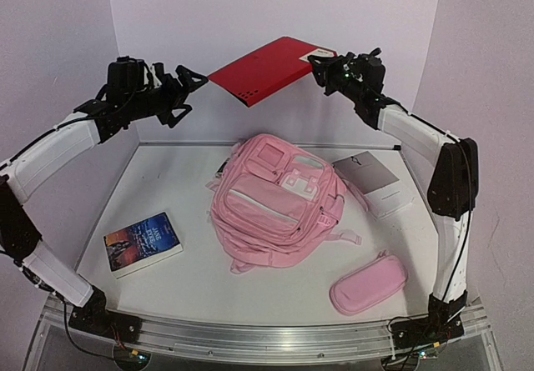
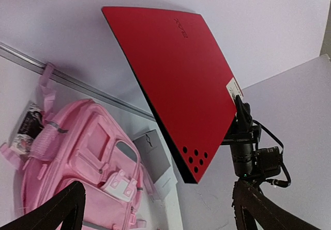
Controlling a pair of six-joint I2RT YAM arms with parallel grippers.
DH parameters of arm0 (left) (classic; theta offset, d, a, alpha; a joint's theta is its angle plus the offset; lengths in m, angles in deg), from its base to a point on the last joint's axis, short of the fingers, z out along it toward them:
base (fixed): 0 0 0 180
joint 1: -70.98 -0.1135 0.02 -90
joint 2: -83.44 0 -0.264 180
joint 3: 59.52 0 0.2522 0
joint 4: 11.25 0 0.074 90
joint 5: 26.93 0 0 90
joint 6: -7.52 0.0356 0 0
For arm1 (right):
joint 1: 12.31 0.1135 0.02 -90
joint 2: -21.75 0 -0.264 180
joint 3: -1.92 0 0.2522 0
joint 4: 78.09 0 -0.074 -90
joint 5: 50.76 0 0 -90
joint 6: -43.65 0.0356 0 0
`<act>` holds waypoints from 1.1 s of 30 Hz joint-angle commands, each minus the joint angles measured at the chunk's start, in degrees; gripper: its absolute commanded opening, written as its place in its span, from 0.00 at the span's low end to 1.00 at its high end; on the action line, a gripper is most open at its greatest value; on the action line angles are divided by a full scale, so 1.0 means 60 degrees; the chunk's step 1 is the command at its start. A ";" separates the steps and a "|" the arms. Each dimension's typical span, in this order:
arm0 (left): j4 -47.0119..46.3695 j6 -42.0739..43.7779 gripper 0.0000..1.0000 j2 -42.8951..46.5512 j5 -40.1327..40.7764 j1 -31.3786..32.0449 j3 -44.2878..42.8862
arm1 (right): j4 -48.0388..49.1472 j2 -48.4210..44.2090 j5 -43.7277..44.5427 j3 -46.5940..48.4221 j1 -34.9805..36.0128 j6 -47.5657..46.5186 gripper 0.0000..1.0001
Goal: Pack the student bag
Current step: Pick up the files from the center of the board.
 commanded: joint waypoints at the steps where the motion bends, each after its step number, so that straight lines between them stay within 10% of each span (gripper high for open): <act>1: -0.2851 -0.0894 1.00 -0.0718 -0.1532 -0.0023 -0.0154 | 0.1803 -0.1245 -0.0776 -0.0465 -0.0098 0.1345 0.00; 10: -0.4118 -0.1759 0.96 -0.1812 -0.1745 0.0003 -0.0554 | 0.2772 -0.1627 -0.1553 -0.1325 -0.0096 0.1825 0.00; 25: -0.6424 -0.2589 0.45 -0.2527 -0.2277 0.0222 -0.0363 | 0.3185 -0.1687 -0.1824 -0.2196 0.0053 0.2050 0.00; 33: -0.7134 -0.2929 0.42 -0.2535 -0.2008 0.0370 0.0012 | 0.3266 -0.1661 -0.1506 -0.2444 0.0393 0.2097 0.00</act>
